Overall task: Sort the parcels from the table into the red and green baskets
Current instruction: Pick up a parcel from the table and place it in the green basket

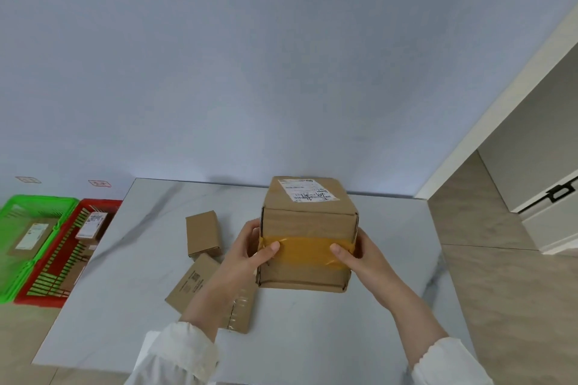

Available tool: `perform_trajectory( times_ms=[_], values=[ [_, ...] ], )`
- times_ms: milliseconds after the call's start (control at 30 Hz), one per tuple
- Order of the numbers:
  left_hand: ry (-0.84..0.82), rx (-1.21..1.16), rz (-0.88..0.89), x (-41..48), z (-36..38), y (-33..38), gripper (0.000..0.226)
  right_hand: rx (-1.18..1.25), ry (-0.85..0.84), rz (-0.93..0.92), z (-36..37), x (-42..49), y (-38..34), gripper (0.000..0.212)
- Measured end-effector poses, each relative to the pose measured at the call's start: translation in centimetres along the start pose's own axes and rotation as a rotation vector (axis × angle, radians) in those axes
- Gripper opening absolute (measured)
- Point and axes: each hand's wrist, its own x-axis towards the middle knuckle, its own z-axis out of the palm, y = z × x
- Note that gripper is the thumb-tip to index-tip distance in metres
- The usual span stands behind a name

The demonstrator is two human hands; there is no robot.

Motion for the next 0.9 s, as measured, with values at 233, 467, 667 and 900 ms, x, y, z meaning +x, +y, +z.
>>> perform_trajectory(
  times_ms=[233,467,667,900],
  values=[
    [0.036,-0.208,-0.112,0.9,-1.0,-0.6,0.071,-0.019,-0.035,-0.092,0.5,-0.7,0.2,0.092],
    [0.064,-0.328,-0.037,0.3,-1.8,-0.8,0.046,0.031,-0.155,-0.138,1.3,-1.2,-0.7,0.119],
    [0.03,-0.169,-0.041,-0.4,-2.3,-0.3,0.076,0.16,-0.071,-0.09,2.6,-1.2,-1.4,0.079],
    [0.168,-0.048,-0.166,0.7,-3.8,1.0,0.079,0.192,-0.064,-0.131,2.6,-1.4,-1.0,0.107]
  ],
)
